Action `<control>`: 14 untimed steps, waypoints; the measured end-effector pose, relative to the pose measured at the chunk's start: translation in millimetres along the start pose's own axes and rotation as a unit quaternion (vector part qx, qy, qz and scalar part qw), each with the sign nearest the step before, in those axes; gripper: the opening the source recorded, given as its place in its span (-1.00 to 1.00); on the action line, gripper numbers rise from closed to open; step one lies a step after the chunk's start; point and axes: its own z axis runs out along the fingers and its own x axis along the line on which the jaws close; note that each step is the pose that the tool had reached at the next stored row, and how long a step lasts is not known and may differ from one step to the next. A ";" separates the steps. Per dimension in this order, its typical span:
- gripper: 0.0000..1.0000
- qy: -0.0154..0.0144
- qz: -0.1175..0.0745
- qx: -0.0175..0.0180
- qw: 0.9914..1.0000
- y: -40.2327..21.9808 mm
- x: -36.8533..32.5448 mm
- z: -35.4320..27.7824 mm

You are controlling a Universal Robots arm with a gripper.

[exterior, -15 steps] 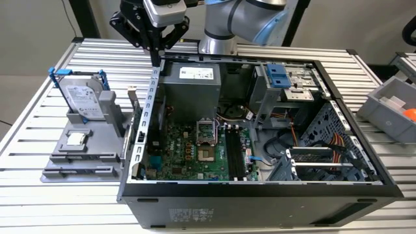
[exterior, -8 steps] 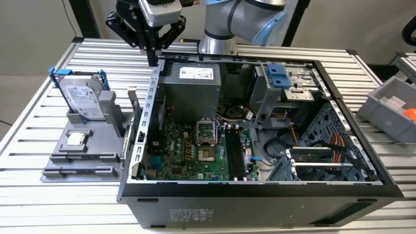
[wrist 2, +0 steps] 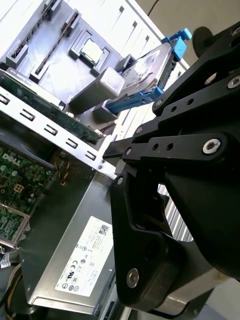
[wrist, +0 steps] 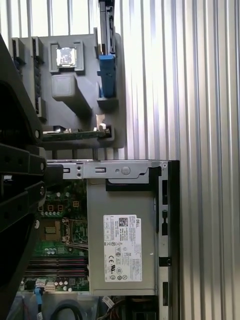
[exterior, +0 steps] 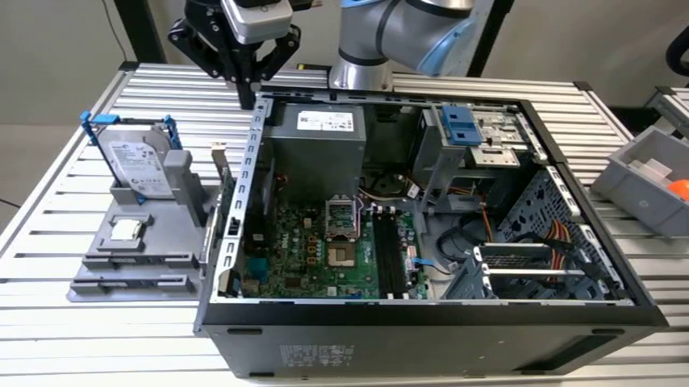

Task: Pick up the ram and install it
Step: 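Reach for the ram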

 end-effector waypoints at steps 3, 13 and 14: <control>-1.00 0.000 -0.001 0.000 1.000 0.1 2.5 0.0; -1.00 0.000 -0.004 0.000 1.000 0.2 9.8 -0.2; -1.00 0.000 -0.004 0.000 1.000 0.2 10.3 -0.2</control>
